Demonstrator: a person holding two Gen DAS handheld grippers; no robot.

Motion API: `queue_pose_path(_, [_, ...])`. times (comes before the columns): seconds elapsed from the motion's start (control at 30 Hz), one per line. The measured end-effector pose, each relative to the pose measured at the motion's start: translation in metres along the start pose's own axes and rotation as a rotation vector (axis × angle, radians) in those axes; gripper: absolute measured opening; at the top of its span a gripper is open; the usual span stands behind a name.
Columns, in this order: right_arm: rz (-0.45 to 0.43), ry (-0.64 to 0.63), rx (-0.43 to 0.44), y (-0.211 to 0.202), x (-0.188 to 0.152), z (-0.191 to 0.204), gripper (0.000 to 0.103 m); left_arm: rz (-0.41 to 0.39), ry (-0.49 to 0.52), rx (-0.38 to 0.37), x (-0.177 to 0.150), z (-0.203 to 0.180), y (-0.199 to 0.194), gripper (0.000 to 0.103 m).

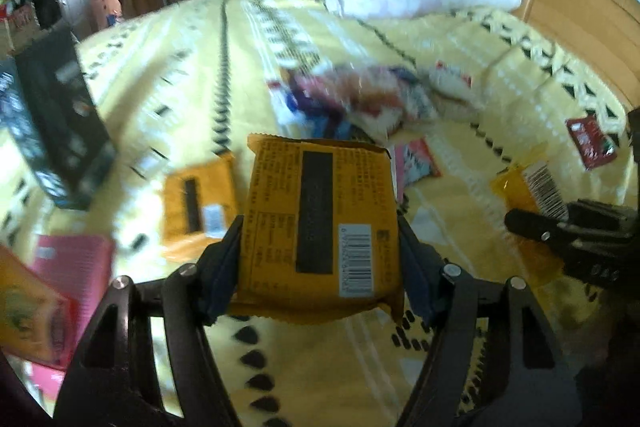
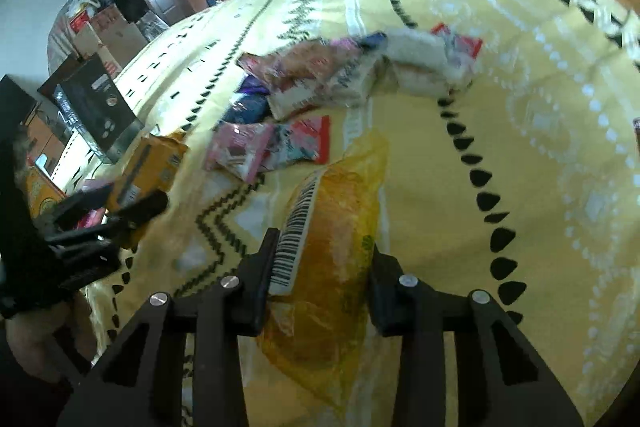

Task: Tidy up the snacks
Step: 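Grasp the orange wafer pack with the left tool while the right tool grasps the yellow bag, then carry both snacks over the blue basin and open both tools to release them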

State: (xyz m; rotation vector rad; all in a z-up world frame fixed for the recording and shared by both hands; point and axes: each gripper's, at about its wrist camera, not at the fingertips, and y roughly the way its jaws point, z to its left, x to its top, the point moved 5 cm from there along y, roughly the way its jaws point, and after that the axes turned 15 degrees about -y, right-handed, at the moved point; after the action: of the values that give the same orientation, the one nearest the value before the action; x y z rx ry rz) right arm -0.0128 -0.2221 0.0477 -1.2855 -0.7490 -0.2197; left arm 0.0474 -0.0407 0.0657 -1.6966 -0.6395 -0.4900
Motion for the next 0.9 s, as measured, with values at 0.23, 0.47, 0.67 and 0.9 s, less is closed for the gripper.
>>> queue_pose_path(0.23, [-0.061,-0.066,-0.009,-0.028,0.023,0.031,0.041,-0.061,-0.015,0.046,0.019,0.018,-0.043,0.070])
queue_pose_path(0.47, [-0.110,-0.135,-0.010,-0.051,0.051,0.066,0.041,-0.123,-0.035,0.059,0.030,0.037,-0.081,0.070])
queue_pose_path(0.67, [-0.155,-0.195,0.012,-0.065,0.084,0.100,0.041,-0.178,-0.071,0.087,0.044,0.063,-0.109,0.070])
queue_pose_path(0.9, [-0.205,-0.273,0.052,-0.079,0.126,0.147,0.041,-0.241,-0.120,0.131,0.061,0.103,-0.144,0.070])
